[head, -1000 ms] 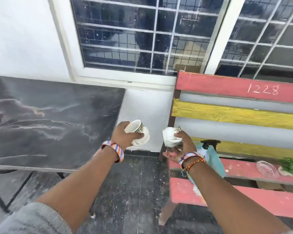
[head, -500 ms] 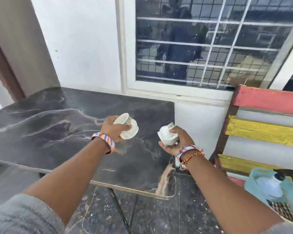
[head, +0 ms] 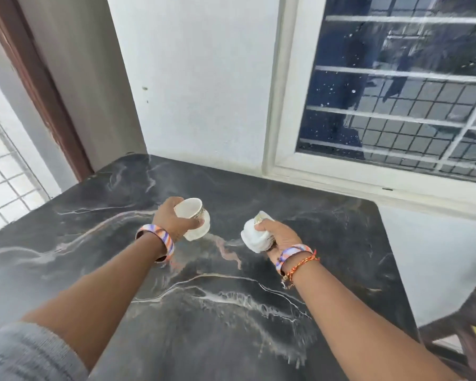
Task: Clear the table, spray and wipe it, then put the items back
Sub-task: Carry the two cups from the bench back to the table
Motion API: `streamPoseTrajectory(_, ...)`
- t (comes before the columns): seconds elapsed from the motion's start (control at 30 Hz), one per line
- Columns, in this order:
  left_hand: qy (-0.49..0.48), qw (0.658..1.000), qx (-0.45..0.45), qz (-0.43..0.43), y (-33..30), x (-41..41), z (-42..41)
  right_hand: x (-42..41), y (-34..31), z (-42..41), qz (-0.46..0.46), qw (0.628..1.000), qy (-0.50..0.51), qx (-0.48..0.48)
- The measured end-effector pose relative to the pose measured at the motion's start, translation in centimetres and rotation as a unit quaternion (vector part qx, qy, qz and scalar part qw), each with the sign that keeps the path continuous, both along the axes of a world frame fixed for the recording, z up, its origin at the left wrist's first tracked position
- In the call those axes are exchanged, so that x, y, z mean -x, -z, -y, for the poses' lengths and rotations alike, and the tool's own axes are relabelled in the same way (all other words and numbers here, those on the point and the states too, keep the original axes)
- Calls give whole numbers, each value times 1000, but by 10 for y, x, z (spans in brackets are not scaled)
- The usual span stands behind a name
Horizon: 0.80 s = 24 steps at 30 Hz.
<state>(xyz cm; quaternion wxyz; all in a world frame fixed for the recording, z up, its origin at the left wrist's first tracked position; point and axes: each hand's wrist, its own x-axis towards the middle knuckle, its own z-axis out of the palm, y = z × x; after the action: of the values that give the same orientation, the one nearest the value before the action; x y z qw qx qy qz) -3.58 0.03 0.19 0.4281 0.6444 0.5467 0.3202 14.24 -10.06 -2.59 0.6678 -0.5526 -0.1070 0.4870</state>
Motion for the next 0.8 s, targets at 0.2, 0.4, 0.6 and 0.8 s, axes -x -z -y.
streamPoseTrajectory(0.2, -73, 994, -52, -60, 9, 35, -117, 49, -16, -103, 34, 999, -20, 9)
streamPoseTrajectory(0.4, -22, 991, -72, -109, 25, 66, -262, 95, -18, -241, 221, 973, 9, 65)
streamPoseTrajectory(0.6, -6, 993, -63, -103, 40, 70, -377, 120, -5, -367, 250, 960, 50, 116)
streamPoseTrajectory(0.8, 26, 991, -76, -108, 54, 56, -445, 124, 20, -442, 316, 925, 84, 194)
